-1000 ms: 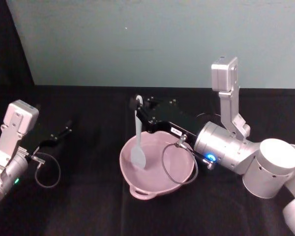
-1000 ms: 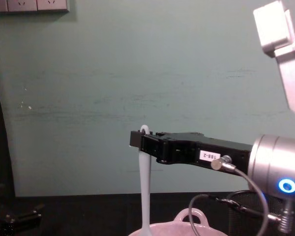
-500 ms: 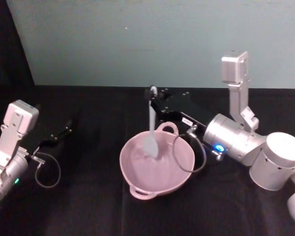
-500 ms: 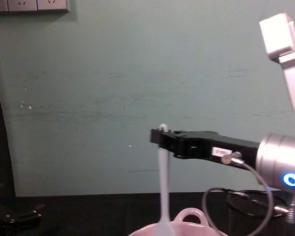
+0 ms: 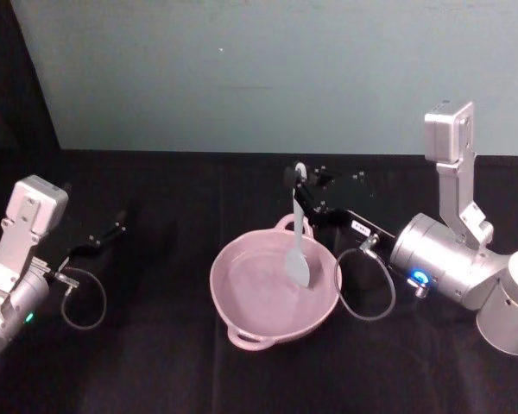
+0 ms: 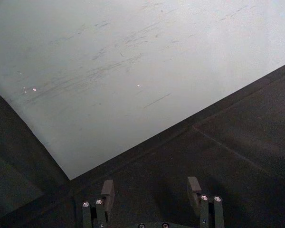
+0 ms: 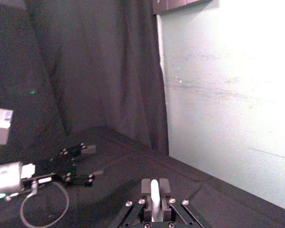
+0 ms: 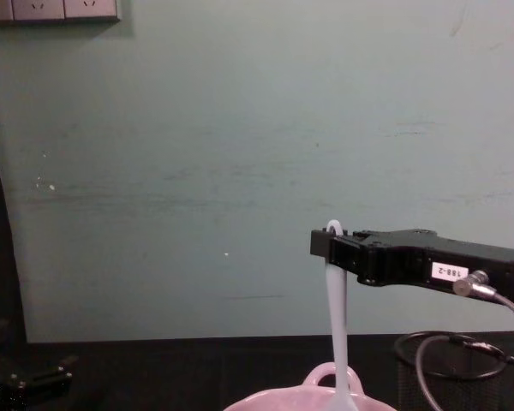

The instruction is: Use the one hand to pick up the spoon and stir the clear water in the bowl.

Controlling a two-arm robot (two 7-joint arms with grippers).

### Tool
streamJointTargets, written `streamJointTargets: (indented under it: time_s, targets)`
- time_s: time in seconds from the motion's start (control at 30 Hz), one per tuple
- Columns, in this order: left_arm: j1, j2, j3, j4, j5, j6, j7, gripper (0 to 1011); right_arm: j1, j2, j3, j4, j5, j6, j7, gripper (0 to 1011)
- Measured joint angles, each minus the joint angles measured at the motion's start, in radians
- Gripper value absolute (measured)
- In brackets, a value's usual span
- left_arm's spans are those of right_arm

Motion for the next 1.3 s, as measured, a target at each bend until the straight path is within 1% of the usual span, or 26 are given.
streamJointTargets:
  time_s: [0.17,0.3,0.4,0.57,0.7,0.73,0.9,1.03,1.17,1.3]
  targets:
    - [0.0,0.0,0.0,0.0,0.0,0.0,0.0,1005,-0.024,0.019,-0.011,-0.052,-0.013,0.026,0.002,116]
    - [0.0,0.0,0.0,0.0,0.0,0.0,0.0,1005,-0.029,0.021,-0.026,-0.07,-0.016,0.04,0.011,116]
    - [0.0,0.0,0.0,0.0,0.0,0.0,0.0,1005,-0.027,0.014,-0.051,-0.08,-0.021,0.048,0.026,116]
    - [0.0,0.0,0.0,0.0,0.0,0.0,0.0,1005,-0.009,-0.009,-0.077,-0.069,-0.026,0.047,0.041,116]
    - [0.0,0.0,0.0,0.0,0.0,0.0,0.0,1005,0.013,-0.033,-0.095,-0.044,-0.028,0.039,0.048,116]
    - [0.0,0.0,0.0,0.0,0.0,0.0,0.0,1005,0.022,-0.044,-0.099,-0.029,-0.028,0.034,0.049,116]
    - [0.0,0.0,0.0,0.0,0.0,0.0,0.0,1005,0.042,-0.076,-0.099,0.025,-0.014,0.011,0.056,116]
    - [0.0,0.0,0.0,0.0,0.0,0.0,0.0,1005,0.065,-0.106,-0.09,0.092,0.006,-0.018,0.063,116]
    - [0.0,0.0,0.0,0.0,0.0,0.0,0.0,1005,0.077,-0.119,-0.075,0.135,0.016,-0.038,0.062,116]
    - [0.0,0.0,0.0,0.0,0.0,0.0,0.0,1005,0.082,-0.119,-0.055,0.16,0.021,-0.052,0.054,116]
